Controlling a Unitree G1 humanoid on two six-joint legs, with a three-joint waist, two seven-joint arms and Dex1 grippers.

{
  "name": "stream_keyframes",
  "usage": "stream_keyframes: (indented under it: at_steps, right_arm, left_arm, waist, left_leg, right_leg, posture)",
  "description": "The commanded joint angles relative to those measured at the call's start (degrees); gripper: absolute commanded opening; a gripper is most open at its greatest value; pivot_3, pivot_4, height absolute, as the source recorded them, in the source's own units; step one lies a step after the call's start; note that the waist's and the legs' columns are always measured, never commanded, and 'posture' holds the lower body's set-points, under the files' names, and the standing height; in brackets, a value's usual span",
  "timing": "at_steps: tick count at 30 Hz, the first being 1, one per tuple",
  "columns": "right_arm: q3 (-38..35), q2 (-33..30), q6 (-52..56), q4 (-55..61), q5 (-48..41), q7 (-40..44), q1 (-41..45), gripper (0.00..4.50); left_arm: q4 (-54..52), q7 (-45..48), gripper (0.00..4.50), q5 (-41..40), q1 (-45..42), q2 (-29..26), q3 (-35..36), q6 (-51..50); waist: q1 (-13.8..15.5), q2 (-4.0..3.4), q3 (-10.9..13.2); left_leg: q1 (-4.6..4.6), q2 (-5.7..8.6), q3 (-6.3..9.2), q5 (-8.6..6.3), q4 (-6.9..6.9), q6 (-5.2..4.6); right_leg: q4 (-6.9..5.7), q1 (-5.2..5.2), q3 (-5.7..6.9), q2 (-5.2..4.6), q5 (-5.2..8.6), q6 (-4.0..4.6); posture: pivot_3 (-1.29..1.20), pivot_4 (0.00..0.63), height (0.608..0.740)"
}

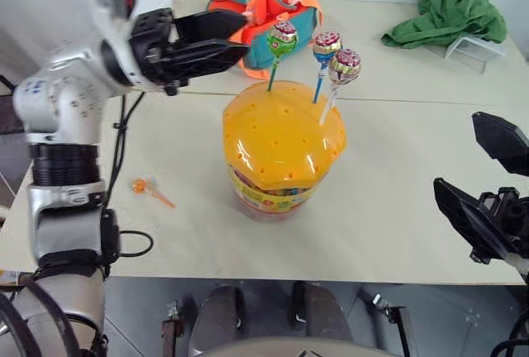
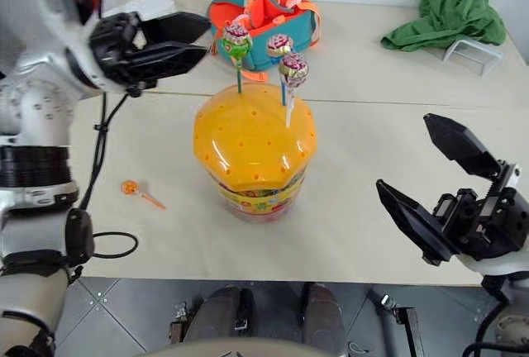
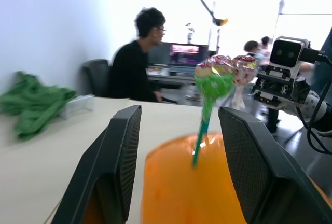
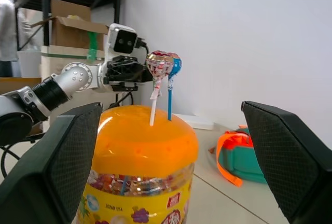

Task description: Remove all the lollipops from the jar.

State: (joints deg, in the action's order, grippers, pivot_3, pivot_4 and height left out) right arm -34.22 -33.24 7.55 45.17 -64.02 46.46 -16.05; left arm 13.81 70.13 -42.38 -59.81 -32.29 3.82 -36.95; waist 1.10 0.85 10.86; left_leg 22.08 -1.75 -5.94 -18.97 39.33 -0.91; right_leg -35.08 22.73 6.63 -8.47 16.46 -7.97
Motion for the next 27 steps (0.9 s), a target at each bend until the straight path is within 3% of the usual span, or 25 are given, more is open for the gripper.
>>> stream_keyframes:
  at_steps: [1,3,6,12,17,21,23,27]
  right_arm:
    - [-1.88,0.67,-1.31,1.86,-0.03,-0.81,-1.29,4.5]
    - [-2.39,1.31,-1.8,2.0,-0.03,-0.47,-2.84,4.5]
    - [-2.54,1.71,-2.28,2.05,-0.01,-0.34,-4.03,4.5]
    - [-2.58,2.18,-3.75,1.38,0.5,1.75,-5.92,4.5]
    - [0.58,0.8,-3.24,0.57,0.19,5.06,-3.27,4.5]
    - [4.74,-3.85,-1.47,-1.91,1.56,12.13,1.76,4.5]
    - [6.91,-5.88,-0.92,-3.72,2.16,15.92,4.31,4.5]
    - [11.9,-9.75,-0.19,-9.0,4.89,25.09,10.22,4.5]
  left_arm:
    - [-0.95,-0.28,2.51,1.3,-1.78,0.7,-1.49,-1.43]
    - [-1.63,-0.06,2.51,1.57,-2.02,1.65,-2.56,-2.04]
    - [-1.62,0.32,1.95,1.39,-2.27,2.42,-2.25,-2.13]
    - [-0.35,0.53,0.13,0.33,-2.41,2.99,-0.73,-3.65]
    - [4.94,-7.85,0.06,-9.31,-4.37,4.41,12.86,-8.22]
    - [8.92,-14.76,0.06,-9.97,-0.63,-2.8,21.79,-10.14]
    - [7.67,-15.29,0.06,-7.57,5.07,-7.67,22.35,-11.05]
    - [-3.3,-13.57,0.06,-2.3,30.66,-18.81,23.57,-12.95]
  waist:
    - [-0.11,0.0,0.0]
    - [0.17,0.0,0.0]
    - [0.43,0.01,0.01]
    - [0.41,0.01,0.01]
    - [0.25,0.02,0.02]
    - [-1.13,0.01,0.01]
    - [-1.35,0.01,0.02]
    - [-1.57,0.05,0.04]
  left_leg:
    - [0.0,-0.01,0.0,0.0,0.0,0.0]
    - [0.0,-0.02,0.01,0.0,0.01,-0.01]
    - [0.04,0.0,0.02,0.0,0.03,-0.01]
    - [0.05,0.0,0.04,0.0,0.05,-0.01]
    - [0.09,-0.03,0.26,0.0,0.2,-0.02]
    - [-0.05,-0.05,0.46,0.0,0.16,-0.03]
    - [-0.19,-0.05,0.43,0.0,0.0,-0.03]
    - [-0.6,-0.06,0.18,-0.05,-0.34,-0.01]
  right_leg:
    - [0.0,0.02,-0.02,0.01,0.0,0.0]
    - [0.0,0.02,-0.03,0.01,0.0,0.0]
    - [0.04,0.02,-0.06,0.0,0.0,0.0]
    - [0.04,0.01,-0.06,0.0,0.0,0.0]
    - [0.01,0.0,-0.06,0.0,0.0,0.0]
    - [-0.08,0.0,-0.16,0.0,0.0,0.0]
    - [-0.19,0.0,-0.19,0.0,0.0,0.0]
    - [-0.27,-0.06,-0.36,-0.02,0.03,0.02]
  posture:
    - [0.0,0.15,0.74]
    - [0.0,0.15,0.74]
    - [0.0,0.15,0.74]
    - [0.0,0.15,0.74]
    - [0.0,0.15,0.74]
    - [0.0,0.15,0.74]
    - [0.0,0.15,0.74]
    - [0.0,0.15,0.74]
